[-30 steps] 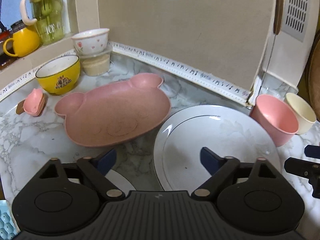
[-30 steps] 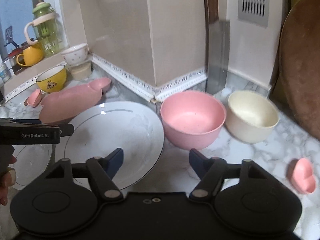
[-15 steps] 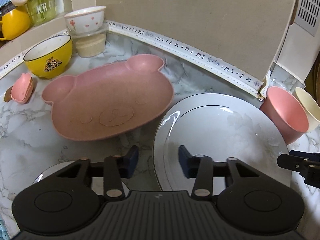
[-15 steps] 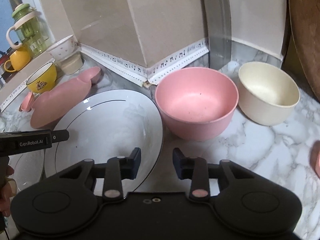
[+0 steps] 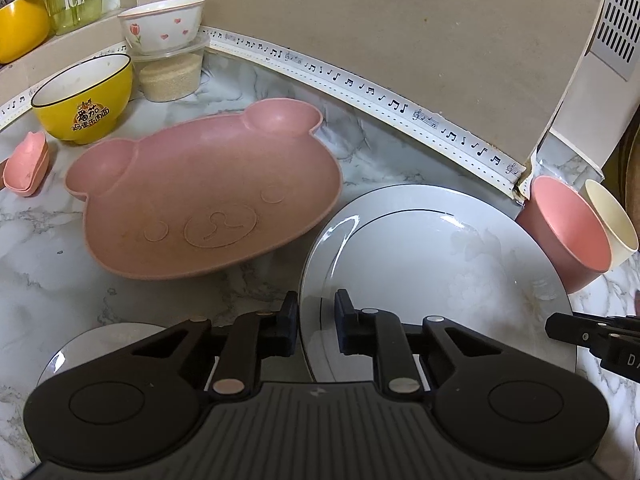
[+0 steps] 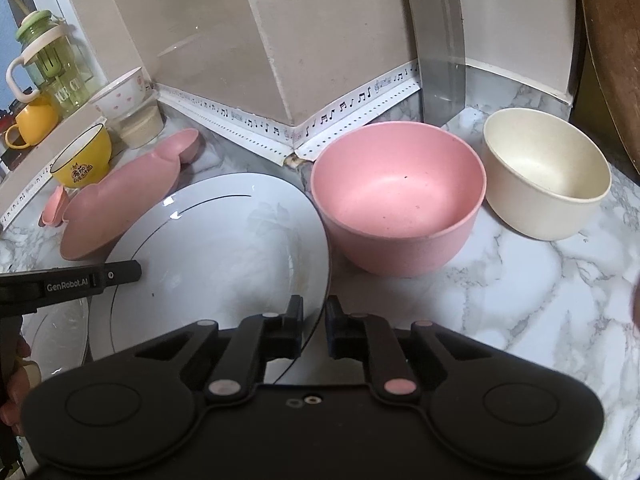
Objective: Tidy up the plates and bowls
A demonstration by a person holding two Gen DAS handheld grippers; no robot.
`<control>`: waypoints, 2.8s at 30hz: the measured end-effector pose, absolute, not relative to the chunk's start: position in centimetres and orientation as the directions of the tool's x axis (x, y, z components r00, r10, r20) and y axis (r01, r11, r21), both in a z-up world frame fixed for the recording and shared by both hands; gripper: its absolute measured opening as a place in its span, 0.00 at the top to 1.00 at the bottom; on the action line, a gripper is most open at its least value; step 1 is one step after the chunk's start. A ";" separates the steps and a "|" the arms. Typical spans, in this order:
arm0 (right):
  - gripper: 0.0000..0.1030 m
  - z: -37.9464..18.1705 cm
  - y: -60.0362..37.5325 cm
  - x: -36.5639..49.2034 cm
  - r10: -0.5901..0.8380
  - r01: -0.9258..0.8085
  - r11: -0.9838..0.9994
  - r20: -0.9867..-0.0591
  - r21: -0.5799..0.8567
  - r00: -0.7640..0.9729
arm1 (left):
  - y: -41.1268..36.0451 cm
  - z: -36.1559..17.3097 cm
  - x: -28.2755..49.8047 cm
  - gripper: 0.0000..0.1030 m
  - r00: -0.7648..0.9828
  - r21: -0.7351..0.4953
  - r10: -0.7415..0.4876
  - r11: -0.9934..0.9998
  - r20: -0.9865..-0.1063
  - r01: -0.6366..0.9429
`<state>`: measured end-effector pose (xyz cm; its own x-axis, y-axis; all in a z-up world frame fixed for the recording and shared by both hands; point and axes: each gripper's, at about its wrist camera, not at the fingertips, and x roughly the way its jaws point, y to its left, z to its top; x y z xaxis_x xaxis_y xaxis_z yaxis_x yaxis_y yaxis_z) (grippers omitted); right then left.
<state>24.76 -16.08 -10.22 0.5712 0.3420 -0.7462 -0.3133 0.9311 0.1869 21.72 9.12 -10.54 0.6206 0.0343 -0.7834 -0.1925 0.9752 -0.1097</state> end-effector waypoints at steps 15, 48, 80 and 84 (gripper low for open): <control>0.91 -9.7 -17.3 22.0 0.342 -0.315 0.930 -0.753 0.187 0.562 | 8.1 -9.9 19.4 0.88 0.631 -0.141 -0.014 0.978 -0.775 -0.152; 0.92 -9.3 -31.7 13.7 0.271 -0.162 0.963 -0.766 0.217 0.583 | -5.2 -9.6 13.9 0.88 0.575 -0.182 -0.225 0.974 -0.787 0.132; 0.90 -9.5 -34.4 12.0 0.203 -0.096 0.978 -0.756 0.184 0.622 | -7.9 -9.6 13.4 0.88 0.577 -0.148 -0.239 0.968 -0.781 0.201; 0.85 -8.4 -34.3 11.2 0.153 -0.090 0.988 -0.726 0.126 0.670 | -7.6 -9.0 12.9 0.88 0.597 -0.139 -0.233 0.970 -0.768 0.200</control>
